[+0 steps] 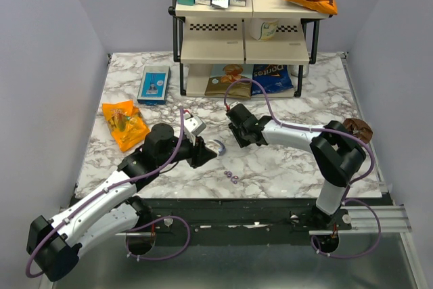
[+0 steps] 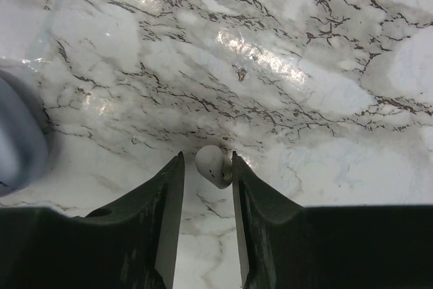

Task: Insert the wireless bluetooth earbuds into the charging case
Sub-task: Pick up the earbud from the center of the board.

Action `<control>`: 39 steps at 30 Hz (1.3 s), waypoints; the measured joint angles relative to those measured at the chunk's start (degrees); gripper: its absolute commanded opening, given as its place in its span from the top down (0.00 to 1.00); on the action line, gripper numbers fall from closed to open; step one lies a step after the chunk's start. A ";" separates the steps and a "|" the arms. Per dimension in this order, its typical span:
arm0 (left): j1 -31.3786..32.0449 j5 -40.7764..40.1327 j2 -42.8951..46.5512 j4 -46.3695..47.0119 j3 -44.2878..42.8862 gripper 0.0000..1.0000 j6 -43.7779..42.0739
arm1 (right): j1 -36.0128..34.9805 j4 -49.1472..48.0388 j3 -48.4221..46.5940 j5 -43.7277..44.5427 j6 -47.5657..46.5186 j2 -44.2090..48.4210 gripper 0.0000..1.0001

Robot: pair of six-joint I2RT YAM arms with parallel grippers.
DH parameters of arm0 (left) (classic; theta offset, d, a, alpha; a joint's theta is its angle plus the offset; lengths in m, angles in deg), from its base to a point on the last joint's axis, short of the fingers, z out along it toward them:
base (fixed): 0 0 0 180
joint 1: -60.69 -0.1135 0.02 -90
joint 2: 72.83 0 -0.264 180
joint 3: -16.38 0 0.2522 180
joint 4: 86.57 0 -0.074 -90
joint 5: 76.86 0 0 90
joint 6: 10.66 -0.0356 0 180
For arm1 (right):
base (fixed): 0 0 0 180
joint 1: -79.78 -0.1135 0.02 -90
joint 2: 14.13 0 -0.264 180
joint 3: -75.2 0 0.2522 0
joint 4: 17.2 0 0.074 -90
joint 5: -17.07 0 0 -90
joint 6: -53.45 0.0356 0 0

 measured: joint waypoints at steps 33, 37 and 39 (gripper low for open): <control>0.00 0.02 -0.24 0.74 0.00 1.00 0.13 | 0.07 0.57 0.28 0.72 0.15 2.01 0.99; 0.00 0.02 -0.57 0.83 -0.04 1.00 0.15 | 0.07 3.10 0.37 -0.44 0.26 9.27 0.99; 0.00 0.02 -1.01 0.81 -0.11 1.00 0.20 | 0.09 4.09 0.59 -2.32 -0.24 15.63 0.99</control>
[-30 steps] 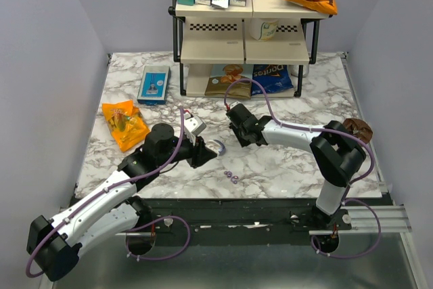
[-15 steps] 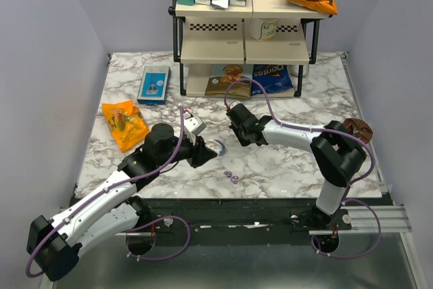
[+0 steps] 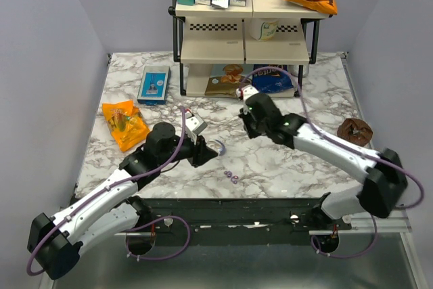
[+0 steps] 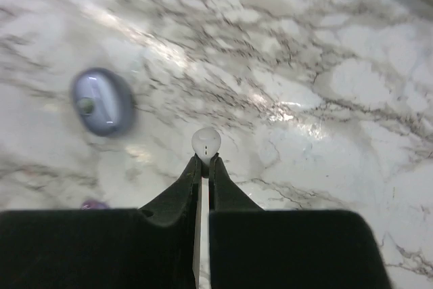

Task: Insert the wireless bluetooth earbuds into the charging case
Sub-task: Pick up the earbud from the center of the board, then place the earbud in the charging case.

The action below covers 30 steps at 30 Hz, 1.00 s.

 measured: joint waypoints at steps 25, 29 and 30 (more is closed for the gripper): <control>-0.04 23.80 -3.80 12.61 -3.15 1.00 -4.31 | -8.50 22.10 -5.07 -33.55 -17.59 37.59 0.99; 0.15 25.42 -3.93 15.82 -2.78 1.00 -4.33 | -10.80 22.77 -5.27 -34.12 -17.64 36.35 0.99; 0.35 25.68 -4.11 16.35 -2.78 1.00 -4.35 | -11.10 22.77 -5.29 -34.34 -17.59 36.06 0.99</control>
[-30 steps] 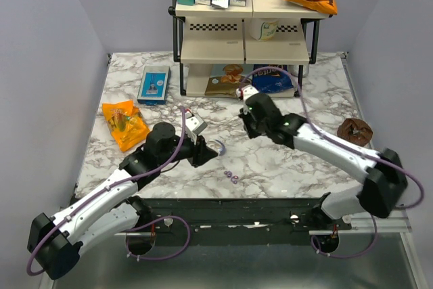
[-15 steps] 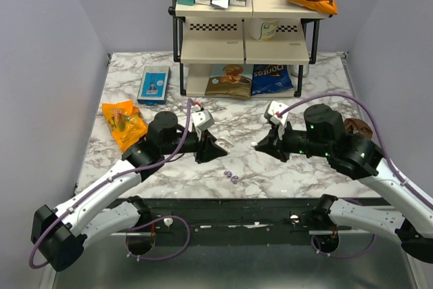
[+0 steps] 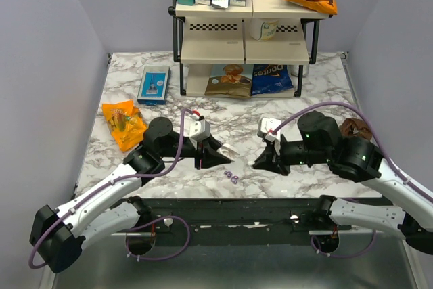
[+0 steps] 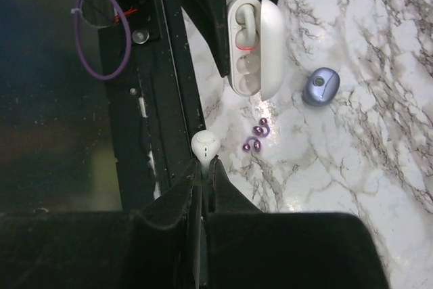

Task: Insert the wireless bluetooth earbuds into the charging case
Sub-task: Place the earbud in the charging case.

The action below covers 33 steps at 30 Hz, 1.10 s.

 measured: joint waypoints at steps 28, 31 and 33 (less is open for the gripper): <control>6.69 0.44 -2.36 5.14 -0.02 1.00 -0.72 | -2.49 -1.97 -0.52 -1.42 0.70 -5.44 0.99; 6.97 0.46 -2.47 5.14 -0.02 1.00 -0.72 | -2.62 -2.03 -0.87 -0.96 0.63 -5.55 0.99; 7.28 0.48 -2.47 5.14 -0.02 1.00 -0.72 | -2.62 -2.03 -0.87 -0.66 0.59 -5.57 0.99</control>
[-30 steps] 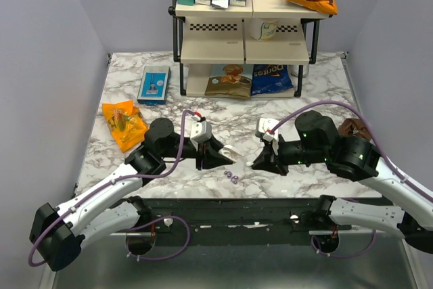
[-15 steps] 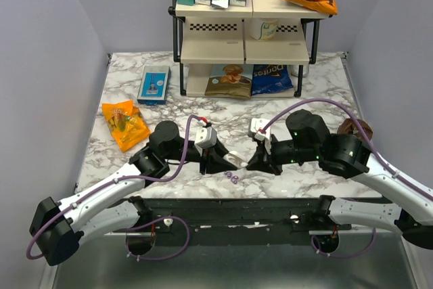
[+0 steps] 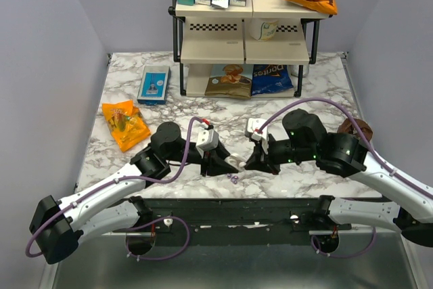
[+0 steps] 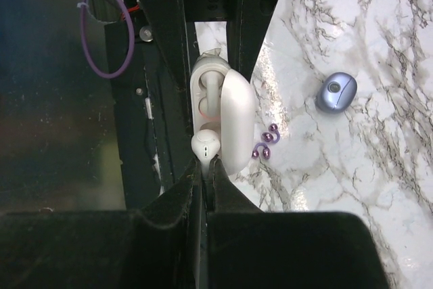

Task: Insert the wireless bluetooth earbuds into the charging case
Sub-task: Place the earbud in the charging case.

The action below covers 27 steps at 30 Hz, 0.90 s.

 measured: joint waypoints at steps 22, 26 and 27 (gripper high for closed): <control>0.74 -0.13 0.00 1.27 0.00 1.00 0.31 | -0.31 0.00 -0.02 0.72 -0.11 -1.33 0.99; 0.92 -0.35 0.00 1.27 0.00 1.00 0.46 | -0.57 -0.02 -0.02 1.22 -0.09 -1.57 0.99; 0.92 -0.42 0.00 1.27 0.00 1.00 0.52 | -0.59 -0.04 -0.02 1.40 -0.09 -1.57 0.99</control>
